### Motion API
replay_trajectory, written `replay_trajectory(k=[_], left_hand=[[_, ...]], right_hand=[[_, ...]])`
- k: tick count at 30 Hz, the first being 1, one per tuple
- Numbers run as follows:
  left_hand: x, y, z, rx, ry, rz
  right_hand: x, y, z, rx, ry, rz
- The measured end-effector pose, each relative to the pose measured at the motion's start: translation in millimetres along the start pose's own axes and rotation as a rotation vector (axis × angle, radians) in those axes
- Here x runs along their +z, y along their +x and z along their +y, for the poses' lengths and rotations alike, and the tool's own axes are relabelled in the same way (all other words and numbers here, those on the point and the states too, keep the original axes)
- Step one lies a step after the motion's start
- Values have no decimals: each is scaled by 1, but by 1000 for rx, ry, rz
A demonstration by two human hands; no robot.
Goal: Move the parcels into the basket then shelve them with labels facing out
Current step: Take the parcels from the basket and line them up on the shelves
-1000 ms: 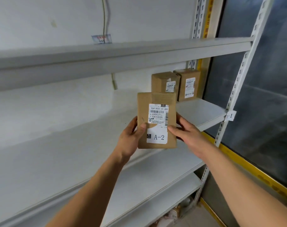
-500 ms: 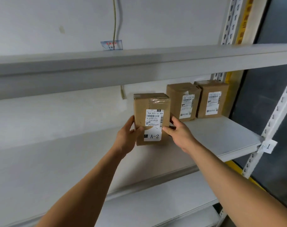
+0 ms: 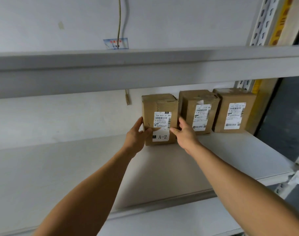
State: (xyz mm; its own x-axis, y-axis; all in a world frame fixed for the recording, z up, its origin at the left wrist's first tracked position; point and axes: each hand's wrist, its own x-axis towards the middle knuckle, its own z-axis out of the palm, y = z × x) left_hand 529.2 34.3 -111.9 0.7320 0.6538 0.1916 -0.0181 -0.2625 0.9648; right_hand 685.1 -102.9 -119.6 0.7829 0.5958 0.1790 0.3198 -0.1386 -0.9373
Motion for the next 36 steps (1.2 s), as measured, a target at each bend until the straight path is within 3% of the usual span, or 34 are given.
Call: replay_trajectory(k=[13, 22, 36], left_hand=[[16, 30, -16, -25, -85, 24], [24, 32, -17, -5, 0, 55], [20, 10, 1, -150, 258, 76]], right_hand=[[5, 37, 27, -2, -103, 62], [6, 45, 40, 19, -124, 81], [-6, 10, 18, -18, -101, 66]])
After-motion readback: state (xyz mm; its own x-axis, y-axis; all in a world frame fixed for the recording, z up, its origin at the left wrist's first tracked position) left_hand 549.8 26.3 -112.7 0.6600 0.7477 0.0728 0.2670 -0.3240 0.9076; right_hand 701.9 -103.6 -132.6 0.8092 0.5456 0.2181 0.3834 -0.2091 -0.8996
